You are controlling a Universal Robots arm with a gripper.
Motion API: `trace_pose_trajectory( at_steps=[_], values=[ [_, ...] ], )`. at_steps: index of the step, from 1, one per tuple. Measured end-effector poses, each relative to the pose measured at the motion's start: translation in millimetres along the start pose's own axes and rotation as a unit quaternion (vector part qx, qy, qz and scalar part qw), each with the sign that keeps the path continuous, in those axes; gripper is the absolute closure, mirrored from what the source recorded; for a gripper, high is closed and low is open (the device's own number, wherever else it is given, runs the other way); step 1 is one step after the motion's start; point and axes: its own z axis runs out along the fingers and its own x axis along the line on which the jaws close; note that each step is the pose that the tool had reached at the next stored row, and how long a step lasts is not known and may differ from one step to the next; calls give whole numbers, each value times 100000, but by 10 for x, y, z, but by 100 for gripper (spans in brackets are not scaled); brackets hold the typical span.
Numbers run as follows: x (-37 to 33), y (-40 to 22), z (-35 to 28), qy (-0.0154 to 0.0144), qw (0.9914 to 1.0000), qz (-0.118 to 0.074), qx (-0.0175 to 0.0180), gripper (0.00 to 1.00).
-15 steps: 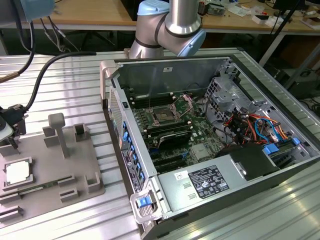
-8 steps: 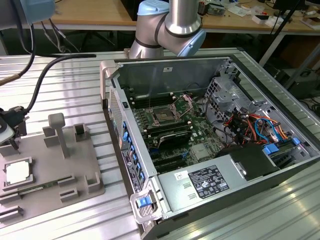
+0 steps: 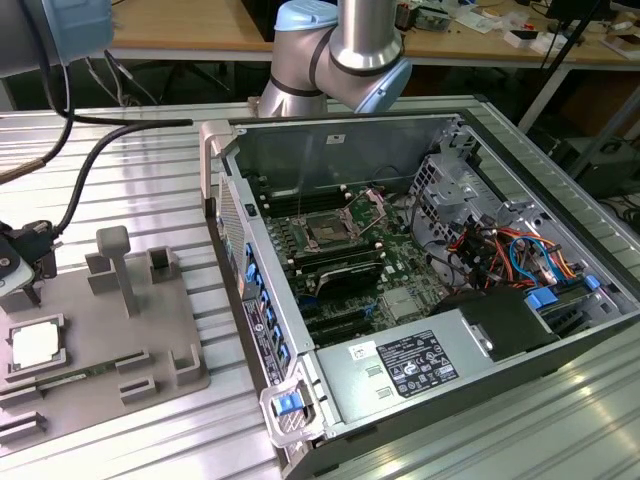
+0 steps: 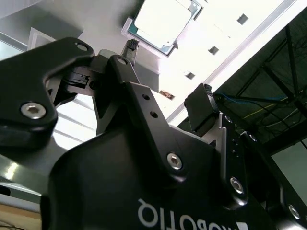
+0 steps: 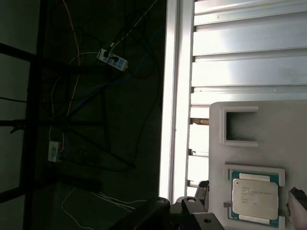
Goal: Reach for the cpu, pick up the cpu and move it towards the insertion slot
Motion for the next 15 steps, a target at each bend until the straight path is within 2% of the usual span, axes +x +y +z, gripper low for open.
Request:
trace_pose_trajectory(
  at_steps=[3, 15],
  values=[
    [0, -1, 37, 236, 99998, 498, -22, 32],
    [0, -90, 116, 238, 99998, 539, -26, 32]
  ],
)
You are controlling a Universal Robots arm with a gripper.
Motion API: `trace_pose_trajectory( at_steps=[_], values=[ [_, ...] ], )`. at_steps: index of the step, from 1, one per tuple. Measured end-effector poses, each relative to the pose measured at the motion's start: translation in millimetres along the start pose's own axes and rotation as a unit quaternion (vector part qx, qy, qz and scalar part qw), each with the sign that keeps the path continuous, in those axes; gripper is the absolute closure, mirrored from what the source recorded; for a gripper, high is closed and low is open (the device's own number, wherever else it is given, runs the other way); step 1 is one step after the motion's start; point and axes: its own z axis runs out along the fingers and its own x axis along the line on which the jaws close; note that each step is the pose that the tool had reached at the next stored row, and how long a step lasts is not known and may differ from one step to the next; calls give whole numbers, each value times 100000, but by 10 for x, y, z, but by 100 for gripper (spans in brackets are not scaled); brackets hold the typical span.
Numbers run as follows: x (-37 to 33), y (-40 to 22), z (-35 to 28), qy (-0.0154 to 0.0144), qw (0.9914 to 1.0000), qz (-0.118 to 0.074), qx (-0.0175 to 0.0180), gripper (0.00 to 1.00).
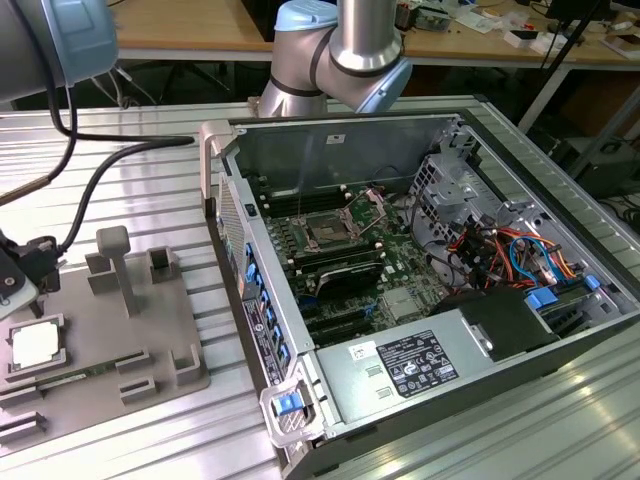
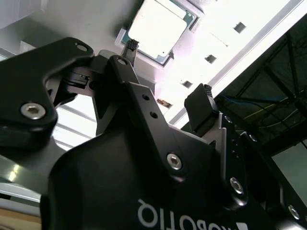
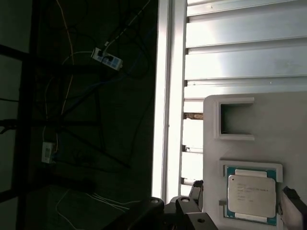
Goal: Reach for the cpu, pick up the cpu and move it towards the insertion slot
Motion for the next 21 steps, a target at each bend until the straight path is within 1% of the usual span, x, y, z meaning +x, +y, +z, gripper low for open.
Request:
trace_pose_trajectory(
  at_steps=[4, 8, 21],
  values=[
    [-3, -24, 17, -4, 100000, 3, -3, 32],
    [-8, -29, 34, 12, 100000, 2, 5, 32],
    [-9, -29, 38, 3, 100000, 1, 1, 32]
  ],
)
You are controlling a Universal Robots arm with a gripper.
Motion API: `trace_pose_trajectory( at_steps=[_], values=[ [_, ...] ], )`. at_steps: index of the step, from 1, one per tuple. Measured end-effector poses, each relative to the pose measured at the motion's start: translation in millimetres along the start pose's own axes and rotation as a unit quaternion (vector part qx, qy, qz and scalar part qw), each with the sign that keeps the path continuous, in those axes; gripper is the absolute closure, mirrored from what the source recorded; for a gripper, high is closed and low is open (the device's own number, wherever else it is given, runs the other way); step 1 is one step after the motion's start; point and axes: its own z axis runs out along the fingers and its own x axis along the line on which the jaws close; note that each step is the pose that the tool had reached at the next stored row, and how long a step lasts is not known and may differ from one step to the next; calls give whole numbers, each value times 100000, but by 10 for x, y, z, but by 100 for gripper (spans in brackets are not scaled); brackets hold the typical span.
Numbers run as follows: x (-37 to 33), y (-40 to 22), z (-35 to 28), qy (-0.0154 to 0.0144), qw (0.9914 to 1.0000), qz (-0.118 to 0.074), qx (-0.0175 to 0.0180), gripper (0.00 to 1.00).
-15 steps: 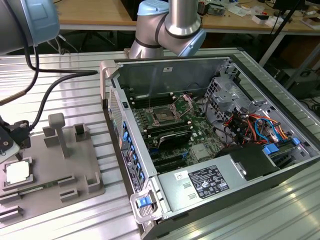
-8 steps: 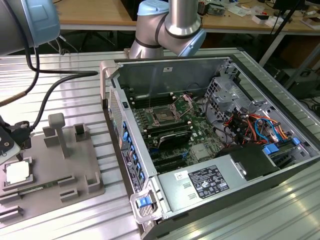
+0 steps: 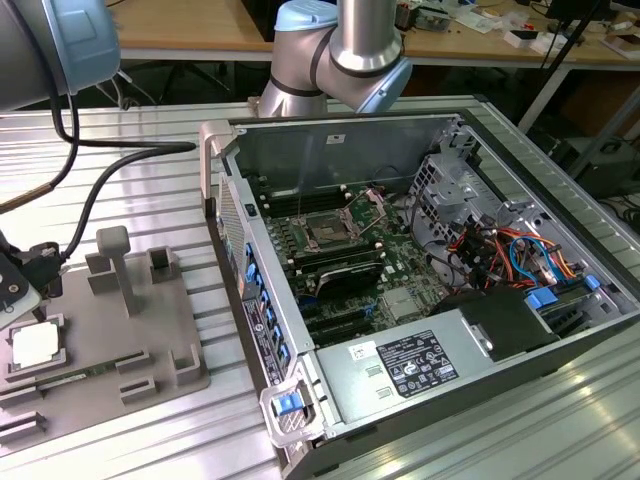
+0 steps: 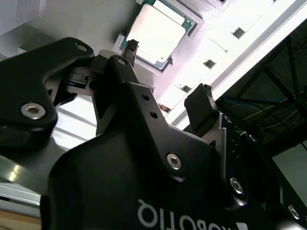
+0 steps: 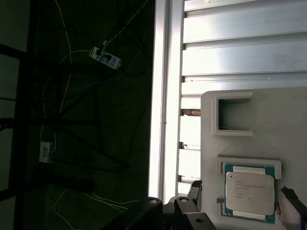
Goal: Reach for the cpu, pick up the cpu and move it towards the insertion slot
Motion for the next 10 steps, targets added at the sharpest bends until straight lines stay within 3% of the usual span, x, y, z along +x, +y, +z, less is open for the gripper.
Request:
trace_pose_trajectory(
  at_steps=[6, 9, 10],
  values=[
    [-2, -2, 64, 58, 100000, 0, -44, 32],
    [-26, -6, 113, 490, 99999, 8, -59, 32],
    [-43, -8, 132, 770, 99997, 12, -79, 32]
  ],
)
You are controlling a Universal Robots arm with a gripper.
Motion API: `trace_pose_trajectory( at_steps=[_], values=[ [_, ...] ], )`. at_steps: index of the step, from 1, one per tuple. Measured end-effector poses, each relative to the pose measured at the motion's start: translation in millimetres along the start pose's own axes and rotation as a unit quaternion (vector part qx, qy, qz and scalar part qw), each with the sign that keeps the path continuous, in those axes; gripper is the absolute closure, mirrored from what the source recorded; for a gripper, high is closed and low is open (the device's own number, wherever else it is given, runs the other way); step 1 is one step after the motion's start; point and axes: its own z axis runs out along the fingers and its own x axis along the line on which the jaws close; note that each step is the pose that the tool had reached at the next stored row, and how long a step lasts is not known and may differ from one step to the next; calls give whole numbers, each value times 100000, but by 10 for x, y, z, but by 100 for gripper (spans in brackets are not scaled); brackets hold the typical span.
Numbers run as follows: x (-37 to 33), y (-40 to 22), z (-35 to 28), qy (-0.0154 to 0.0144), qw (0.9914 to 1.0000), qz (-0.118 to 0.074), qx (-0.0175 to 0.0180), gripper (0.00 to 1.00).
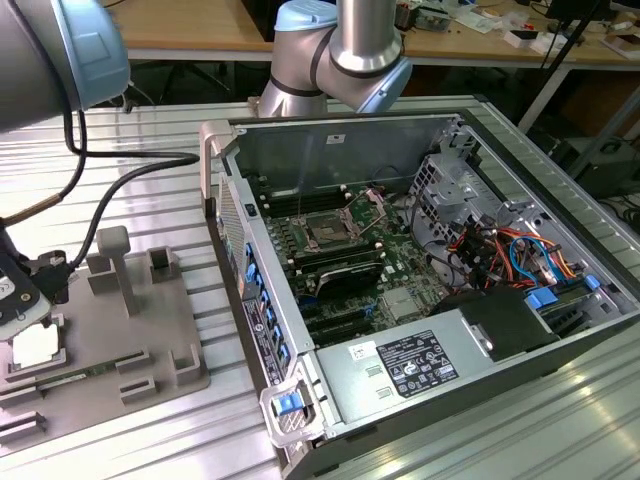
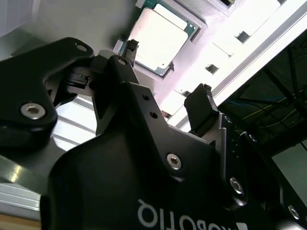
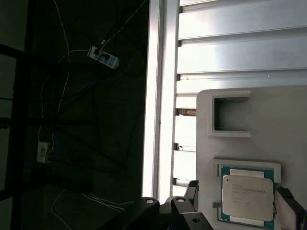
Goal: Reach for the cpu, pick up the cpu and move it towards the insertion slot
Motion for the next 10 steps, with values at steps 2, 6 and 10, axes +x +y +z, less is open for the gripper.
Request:
trace_pose_trajectory(
  at_steps=[2, 6, 10],
  values=[
    [-10, -1, 18, 157, 100000, -151, 1, 32],
    [-24, -3, 58, 463, 99964, -2635, 100, 32],
    [-27, -8, 96, 330, 99946, -3251, 202, 32]
  ],
)
